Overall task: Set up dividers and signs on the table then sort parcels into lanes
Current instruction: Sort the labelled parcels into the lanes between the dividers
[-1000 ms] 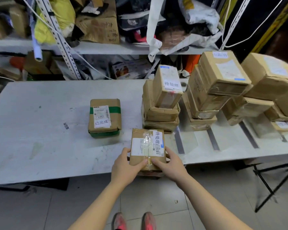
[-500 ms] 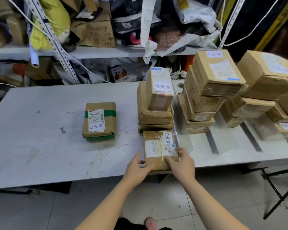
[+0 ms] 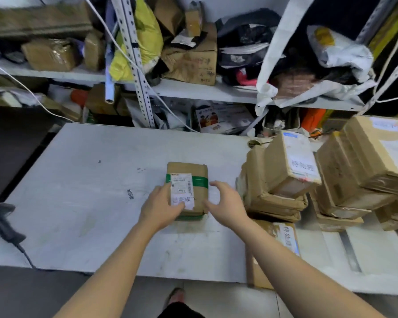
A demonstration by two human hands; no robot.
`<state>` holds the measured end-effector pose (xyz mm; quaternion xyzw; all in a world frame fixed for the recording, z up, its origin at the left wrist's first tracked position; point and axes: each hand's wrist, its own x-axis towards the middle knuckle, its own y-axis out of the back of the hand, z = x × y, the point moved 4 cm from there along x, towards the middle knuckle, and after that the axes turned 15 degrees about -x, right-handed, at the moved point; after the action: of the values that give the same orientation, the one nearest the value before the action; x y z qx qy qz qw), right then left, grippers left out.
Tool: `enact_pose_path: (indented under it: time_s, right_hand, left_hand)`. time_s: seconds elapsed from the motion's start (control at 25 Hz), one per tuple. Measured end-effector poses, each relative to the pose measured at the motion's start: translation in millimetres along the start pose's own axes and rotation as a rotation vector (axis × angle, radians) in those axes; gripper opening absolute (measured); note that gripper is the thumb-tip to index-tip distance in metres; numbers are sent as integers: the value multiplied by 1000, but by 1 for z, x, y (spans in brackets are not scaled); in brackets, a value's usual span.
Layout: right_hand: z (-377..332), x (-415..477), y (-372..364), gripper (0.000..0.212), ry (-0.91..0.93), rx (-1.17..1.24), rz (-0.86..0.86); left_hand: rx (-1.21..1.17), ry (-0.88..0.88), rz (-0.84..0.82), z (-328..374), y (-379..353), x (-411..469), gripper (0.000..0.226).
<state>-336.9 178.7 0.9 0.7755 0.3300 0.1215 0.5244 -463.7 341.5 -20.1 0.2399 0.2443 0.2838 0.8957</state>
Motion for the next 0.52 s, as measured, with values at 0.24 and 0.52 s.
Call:
enact_pose_path:
  time_s: [0.24, 0.52]
  right_hand:
    - [-28, 66, -38, 58, -268, 93, -146]
    - [-29, 75, -58, 37, -411, 216, -43]
  left_hand:
    - [-183, 180, -150, -31, 18, 75, 78]
    - [-346, 66, -152, -34, 2, 97, 69]
